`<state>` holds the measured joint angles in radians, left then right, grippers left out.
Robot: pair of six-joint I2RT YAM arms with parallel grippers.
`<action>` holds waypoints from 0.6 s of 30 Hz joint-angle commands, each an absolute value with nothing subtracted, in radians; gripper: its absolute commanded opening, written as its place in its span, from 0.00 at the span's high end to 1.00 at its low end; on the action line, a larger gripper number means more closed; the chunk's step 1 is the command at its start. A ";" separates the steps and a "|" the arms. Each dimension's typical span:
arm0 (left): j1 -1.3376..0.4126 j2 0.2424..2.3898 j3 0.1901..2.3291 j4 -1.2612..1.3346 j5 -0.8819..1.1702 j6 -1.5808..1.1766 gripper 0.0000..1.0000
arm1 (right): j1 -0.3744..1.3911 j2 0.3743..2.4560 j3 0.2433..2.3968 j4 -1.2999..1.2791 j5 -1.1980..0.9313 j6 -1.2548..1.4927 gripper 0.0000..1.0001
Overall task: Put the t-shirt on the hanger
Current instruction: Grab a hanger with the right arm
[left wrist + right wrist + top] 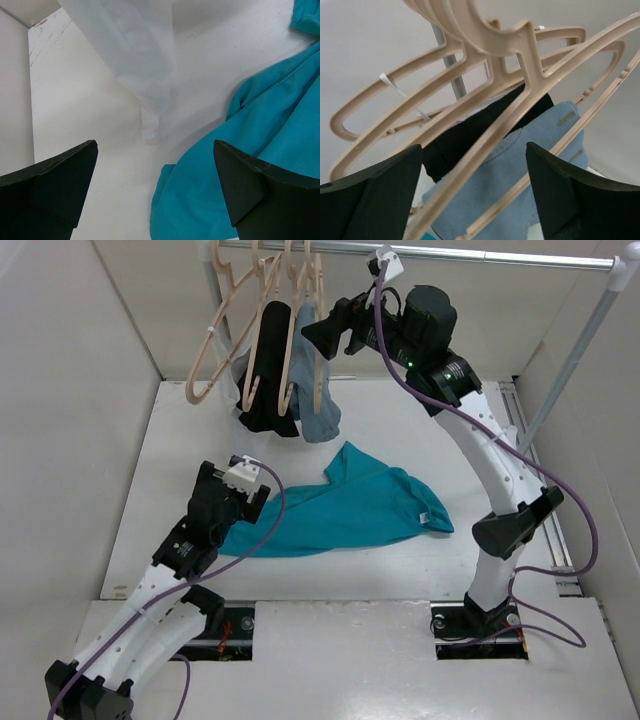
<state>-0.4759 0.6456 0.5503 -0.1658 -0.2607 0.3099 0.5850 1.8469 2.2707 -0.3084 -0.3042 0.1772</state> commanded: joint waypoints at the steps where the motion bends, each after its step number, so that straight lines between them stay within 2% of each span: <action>1: -0.479 0.630 0.545 -0.124 -0.253 0.322 0.00 | 0.601 1.816 2.261 -0.196 -0.308 0.210 0.14; 5: -0.479 0.621 0.535 -0.124 -0.253 0.322 0.00 | 0.601 1.816 2.220 -0.187 -0.308 0.232 0.29; 11: -0.479 0.612 0.535 -0.124 -0.253 0.322 0.00 | 0.581 1.816 2.169 -0.187 -0.264 0.241 0.39; 12: -0.479 0.612 0.535 -0.124 -0.253 0.322 0.00 | 0.581 1.816 2.160 -0.187 -0.264 0.241 0.47; 14: -0.479 0.612 0.535 -0.124 -0.253 0.322 0.00 | 0.572 1.816 2.160 -0.187 -0.285 0.241 0.53; 18: -0.479 0.612 0.535 -0.124 -0.253 0.322 0.00 | 0.563 1.803 2.114 -0.187 -0.287 0.241 0.72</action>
